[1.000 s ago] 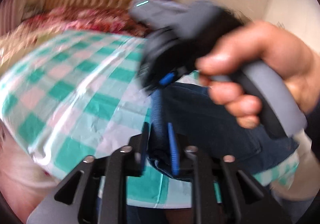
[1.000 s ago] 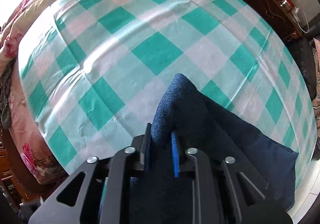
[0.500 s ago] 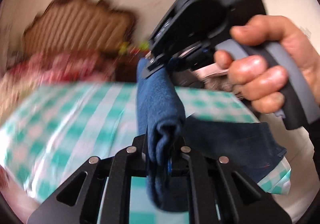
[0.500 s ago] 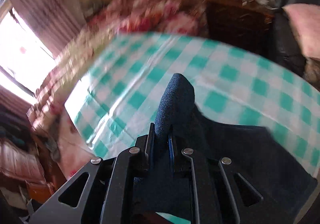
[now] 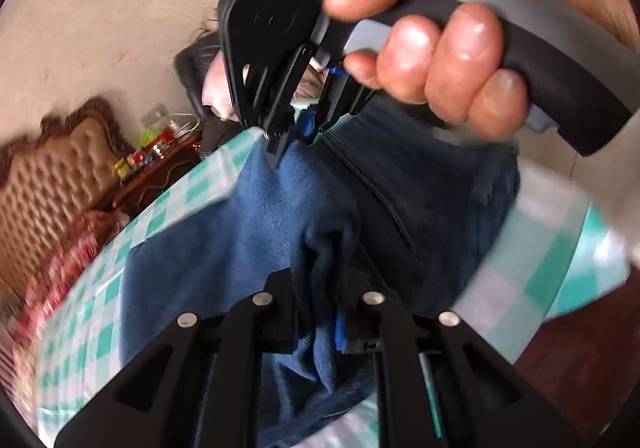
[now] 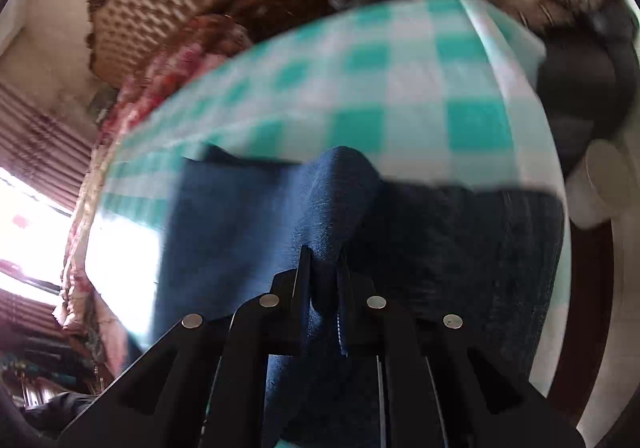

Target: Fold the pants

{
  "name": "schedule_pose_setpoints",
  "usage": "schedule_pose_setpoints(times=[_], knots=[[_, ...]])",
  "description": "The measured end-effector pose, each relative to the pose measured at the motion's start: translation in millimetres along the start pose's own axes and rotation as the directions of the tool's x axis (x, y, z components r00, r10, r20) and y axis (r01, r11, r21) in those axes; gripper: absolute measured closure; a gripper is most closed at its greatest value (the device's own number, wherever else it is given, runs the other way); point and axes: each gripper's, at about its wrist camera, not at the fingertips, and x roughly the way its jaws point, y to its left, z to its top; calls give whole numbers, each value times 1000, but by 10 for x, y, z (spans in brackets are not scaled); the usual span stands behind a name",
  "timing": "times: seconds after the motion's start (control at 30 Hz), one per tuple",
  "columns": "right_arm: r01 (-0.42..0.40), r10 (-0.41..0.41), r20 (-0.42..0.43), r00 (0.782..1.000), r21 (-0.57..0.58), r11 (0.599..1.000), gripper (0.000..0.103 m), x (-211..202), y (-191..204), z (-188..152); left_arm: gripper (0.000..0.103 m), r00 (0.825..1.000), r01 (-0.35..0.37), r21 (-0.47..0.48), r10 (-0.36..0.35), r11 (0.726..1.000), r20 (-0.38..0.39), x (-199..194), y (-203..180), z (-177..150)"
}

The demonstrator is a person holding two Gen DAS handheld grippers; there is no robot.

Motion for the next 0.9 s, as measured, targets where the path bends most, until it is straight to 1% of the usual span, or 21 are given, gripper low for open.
schedule_pose_setpoints(times=[0.03, 0.1, 0.13, 0.17, 0.2, 0.23, 0.27, 0.3, 0.33, 0.37, 0.43, 0.47, 0.53, 0.6, 0.63, 0.7, 0.83, 0.9], knots=[[-14, 14, 0, 1000, 19, 1000, 82, 61, -90, -23, 79, 1000, -26, 41, 26, 999, 12, 10, -85, -23], [-46, 46, 4, 999, 41, 998, 78, 78, -156, -29, 69, 997, -72, 79, 70, 994, 31, 3, -177, -71], [-45, 45, 4, 999, 40, 998, 70, 70, -175, -21, 69, 995, -91, 98, 88, 991, 41, 16, -231, -88], [-49, 49, 5, 999, 39, 998, 67, 66, -195, -5, 69, 993, -111, 114, 106, 987, 52, 14, -243, -112], [-60, 60, 7, 998, 40, 997, 67, 66, -197, 11, 69, 991, -127, 132, 120, 983, 63, 15, -270, -132], [-68, 67, 16, 998, 37, 997, 67, 66, -193, 31, 77, 990, -132, 144, 123, 981, 66, 21, -294, -133], [-67, 67, 17, 998, 29, 997, 77, 84, -186, 53, 86, 990, -133, 161, 124, 978, 67, 27, -343, -133], [-60, 60, 7, 998, 26, 998, 87, 100, -177, 61, 91, 988, -148, 179, 137, 973, 74, 23, -372, -134], [-61, 61, -10, 998, 22, 998, 91, 117, -161, 78, 92, 986, -158, 184, 145, 970, 80, 14, -379, -122], [-60, 60, -4, 998, 3, 998, 94, 70, -128, 87, 92, 983, -177, 184, 162, 967, 90, -31, -350, -92], [-61, 63, 33, 997, -64, 996, 95, -156, -12, 89, 92, 972, -218, 174, 198, 960, 127, -137, -308, -4], [-65, 69, 54, 996, -79, 995, 95, -287, 27, 96, 92, 965, -239, 174, 214, 955, 152, -205, -285, 73], [-74, 83, 98, 992, -87, 993, 95, -526, 47, 166, 92, 955, -260, 176, 226, 949, 191, -296, -272, 219], [-73, 84, 131, 988, -89, 993, 95, -700, 10, 192, 92, 947, -268, 195, 222, 943, 230, -347, -318, 365], [-65, 77, 144, 987, -88, 994, 95, -775, -50, 189, 92, 948, -263, 202, 214, 944, 235, -329, -319, 376], [-54, 64, 145, 987, -70, 996, 95, -802, -184, 164, 92, 953, -242, 233, 185, 942, 241, -298, -465, 444], [-52, 52, 118, 992, -1, 999, 95, -696, -571, 46, 92, 964, -201, 282, 139, 938, 225, -134, -718, 472], [-49, 47, 111, 993, 13, 999, 95, -645, -652, 17, 92, 970, -185, 301, 124, 936, 210, -72, -826, 461]])
